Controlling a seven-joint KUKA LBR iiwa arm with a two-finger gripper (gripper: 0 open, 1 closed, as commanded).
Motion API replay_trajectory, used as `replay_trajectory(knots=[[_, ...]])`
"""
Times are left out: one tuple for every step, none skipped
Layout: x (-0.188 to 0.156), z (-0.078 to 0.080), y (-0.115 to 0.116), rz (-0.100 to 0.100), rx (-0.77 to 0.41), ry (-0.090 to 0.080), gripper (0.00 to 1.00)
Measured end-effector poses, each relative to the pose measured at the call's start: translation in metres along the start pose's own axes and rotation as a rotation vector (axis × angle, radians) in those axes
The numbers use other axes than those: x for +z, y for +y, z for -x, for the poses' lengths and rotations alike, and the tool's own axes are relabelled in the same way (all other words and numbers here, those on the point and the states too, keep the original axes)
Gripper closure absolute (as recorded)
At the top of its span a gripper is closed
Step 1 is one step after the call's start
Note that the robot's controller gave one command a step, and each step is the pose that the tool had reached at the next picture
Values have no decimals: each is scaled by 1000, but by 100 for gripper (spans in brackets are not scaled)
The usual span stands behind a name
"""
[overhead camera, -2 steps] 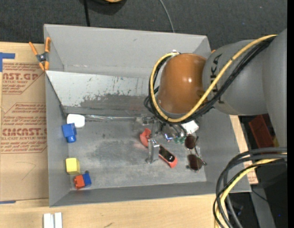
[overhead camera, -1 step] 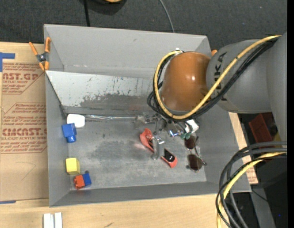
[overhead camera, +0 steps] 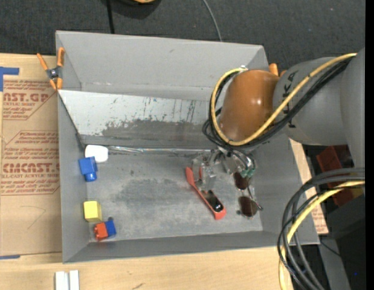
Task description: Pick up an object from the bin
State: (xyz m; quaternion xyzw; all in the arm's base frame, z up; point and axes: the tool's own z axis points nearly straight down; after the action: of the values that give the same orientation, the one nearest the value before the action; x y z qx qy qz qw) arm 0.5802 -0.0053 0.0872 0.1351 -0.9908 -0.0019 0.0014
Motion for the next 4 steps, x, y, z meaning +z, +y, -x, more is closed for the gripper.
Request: replay_trajectory(knots=[[0, 0, 1, 1, -1, 0, 100], [-15, -13, -35, 3, 43, 0, 100], [-21, -20, -55, -1, 68, -2, 100], [-9, -3, 6, 4, -150, -2, 0]])
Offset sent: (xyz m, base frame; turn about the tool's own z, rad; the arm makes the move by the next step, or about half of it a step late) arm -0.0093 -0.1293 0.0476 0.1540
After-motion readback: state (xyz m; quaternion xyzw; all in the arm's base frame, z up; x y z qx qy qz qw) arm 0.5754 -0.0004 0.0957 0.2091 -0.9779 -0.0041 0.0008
